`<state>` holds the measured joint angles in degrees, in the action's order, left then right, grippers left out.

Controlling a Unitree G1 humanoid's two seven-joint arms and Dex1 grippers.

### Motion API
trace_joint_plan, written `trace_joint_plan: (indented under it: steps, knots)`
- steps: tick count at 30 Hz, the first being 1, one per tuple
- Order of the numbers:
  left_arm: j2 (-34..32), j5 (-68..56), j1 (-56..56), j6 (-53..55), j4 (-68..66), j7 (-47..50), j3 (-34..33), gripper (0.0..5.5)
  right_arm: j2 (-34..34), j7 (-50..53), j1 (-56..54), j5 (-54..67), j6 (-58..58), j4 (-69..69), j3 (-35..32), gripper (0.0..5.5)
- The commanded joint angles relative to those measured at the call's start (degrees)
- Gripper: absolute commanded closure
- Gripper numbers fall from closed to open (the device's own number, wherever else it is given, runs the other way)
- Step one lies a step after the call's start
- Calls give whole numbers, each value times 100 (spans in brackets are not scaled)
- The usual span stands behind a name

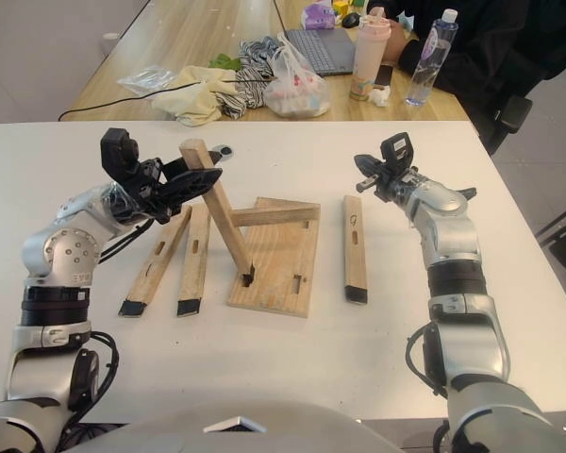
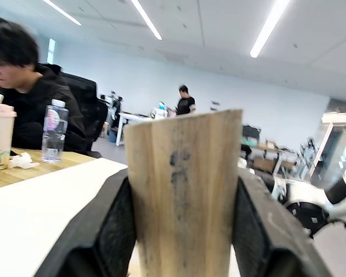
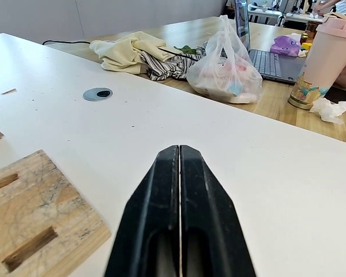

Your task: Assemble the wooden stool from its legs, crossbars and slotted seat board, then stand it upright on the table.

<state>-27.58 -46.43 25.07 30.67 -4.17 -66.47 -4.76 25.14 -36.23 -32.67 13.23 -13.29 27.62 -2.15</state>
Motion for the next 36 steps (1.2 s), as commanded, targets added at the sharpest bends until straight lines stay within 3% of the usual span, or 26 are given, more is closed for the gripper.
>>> trace_joint_plan:
  steps: [1,10,17,20,30,31,36]
  knots:
    - [-615,876,122,-17,-485,-550,661,347,-88,-55,18,-63,-57,-50,57,550]
    - [-1411,1467,-436,-680,194,-1099,1324,347,-106,-59,192,-60,-71,-194,78,550]
    - [-1780,2200,-1363,-1066,1083,-302,1785,347,-87,-8,248,-50,-80,-221,34,550]
    - [-1889,2761,-1653,-1242,1023,0,2293,347,-74,17,199,-54,-67,-150,10,550]
    - [-2120,2899,-1914,-757,843,608,3258,347,-115,27,124,-97,-3,-43,75,550]
    - [-2081,2811,-1879,-757,859,704,3203,311,-112,29,116,-100,5,-32,71,550]
    - [-2122,2828,-1796,-763,933,648,2916,237,-86,16,107,-110,1,-39,69,550]
